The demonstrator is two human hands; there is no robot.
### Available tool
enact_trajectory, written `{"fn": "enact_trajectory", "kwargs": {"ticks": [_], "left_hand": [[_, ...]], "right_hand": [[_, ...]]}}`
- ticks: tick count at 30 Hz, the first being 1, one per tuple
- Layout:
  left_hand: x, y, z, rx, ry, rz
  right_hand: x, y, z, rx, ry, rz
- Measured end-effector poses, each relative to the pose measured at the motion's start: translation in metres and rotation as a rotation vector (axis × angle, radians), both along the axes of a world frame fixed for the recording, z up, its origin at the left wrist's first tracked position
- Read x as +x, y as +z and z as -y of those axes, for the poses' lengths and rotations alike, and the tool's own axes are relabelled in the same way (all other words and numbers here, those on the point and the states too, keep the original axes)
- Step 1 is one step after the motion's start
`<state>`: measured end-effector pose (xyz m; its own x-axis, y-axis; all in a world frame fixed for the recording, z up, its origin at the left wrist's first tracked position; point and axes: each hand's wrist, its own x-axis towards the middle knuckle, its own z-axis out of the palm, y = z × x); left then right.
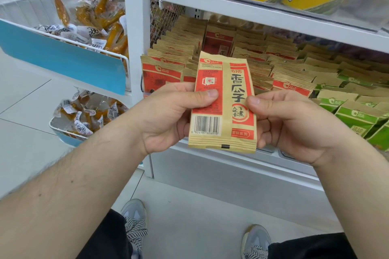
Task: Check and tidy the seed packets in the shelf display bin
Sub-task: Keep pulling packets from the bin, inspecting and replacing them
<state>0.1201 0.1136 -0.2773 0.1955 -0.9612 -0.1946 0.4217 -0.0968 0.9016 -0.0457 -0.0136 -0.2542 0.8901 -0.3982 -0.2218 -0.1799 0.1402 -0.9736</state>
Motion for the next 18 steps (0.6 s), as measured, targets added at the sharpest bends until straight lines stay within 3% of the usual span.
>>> {"fn": "enact_trajectory", "kwargs": {"ticks": [7, 13, 18], "left_hand": [[0.0008, -0.0002, 0.0009, 0.031, -0.025, -0.049], [0.0029, 0.0022, 0.0008, -0.047, -0.145, -0.261], [0.0059, -0.0007, 0.0025, -0.052, -0.177, -0.28]], "right_hand": [[0.002, -0.0033, 0.0029, 0.067, -0.003, 0.007], [0.0027, -0.0044, 0.0068, 0.182, -0.01, -0.023], [0.0013, -0.0042, 0.0068, 0.188, -0.015, -0.01]]}}
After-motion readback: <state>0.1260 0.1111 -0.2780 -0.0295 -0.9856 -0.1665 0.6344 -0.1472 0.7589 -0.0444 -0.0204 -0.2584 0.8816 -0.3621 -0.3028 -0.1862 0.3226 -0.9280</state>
